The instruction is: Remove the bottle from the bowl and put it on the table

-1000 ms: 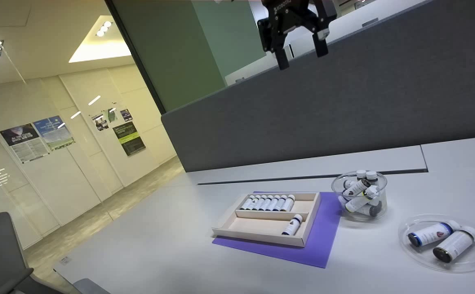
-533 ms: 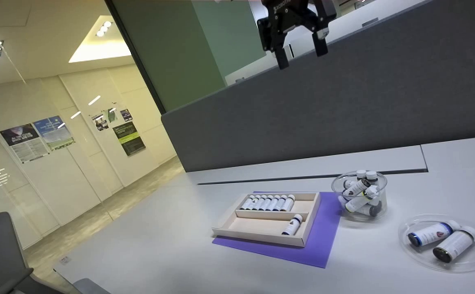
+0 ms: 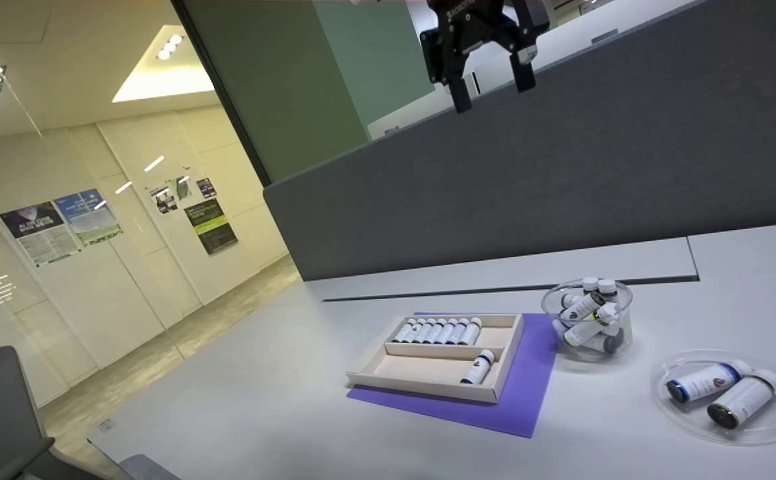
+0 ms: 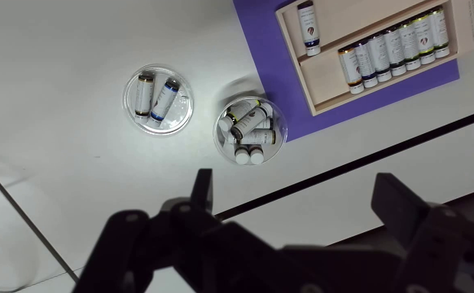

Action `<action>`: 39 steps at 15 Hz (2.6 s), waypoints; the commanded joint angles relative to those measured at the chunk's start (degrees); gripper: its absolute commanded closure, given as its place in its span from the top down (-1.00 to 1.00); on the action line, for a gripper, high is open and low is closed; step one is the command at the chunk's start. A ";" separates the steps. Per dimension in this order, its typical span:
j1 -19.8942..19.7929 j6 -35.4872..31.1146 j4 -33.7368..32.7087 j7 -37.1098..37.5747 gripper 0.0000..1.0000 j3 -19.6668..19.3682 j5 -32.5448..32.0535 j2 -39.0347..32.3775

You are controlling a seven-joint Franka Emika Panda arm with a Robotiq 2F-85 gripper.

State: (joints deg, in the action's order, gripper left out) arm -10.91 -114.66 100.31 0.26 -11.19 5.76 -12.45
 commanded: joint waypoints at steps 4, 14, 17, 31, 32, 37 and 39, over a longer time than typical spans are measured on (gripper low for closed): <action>-1.66 1.58 -10.39 8.67 1.00 -0.43 3.31 -10.27; -5.88 7.38 -29.96 29.06 1.00 -0.99 8.85 -32.98; -5.72 13.82 -32.44 35.31 1.00 -0.46 11.11 -35.01; -7.61 13.84 -32.98 40.23 1.00 0.40 16.59 -37.48; -8.01 13.32 -33.33 41.43 1.00 0.46 17.89 -38.26; -10.04 12.11 -36.10 45.07 1.00 0.77 21.18 -42.64; -11.00 12.21 -37.58 46.62 1.00 1.14 22.17 -44.45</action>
State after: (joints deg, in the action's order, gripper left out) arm -19.92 -103.58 67.63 42.26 -11.32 26.36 -53.54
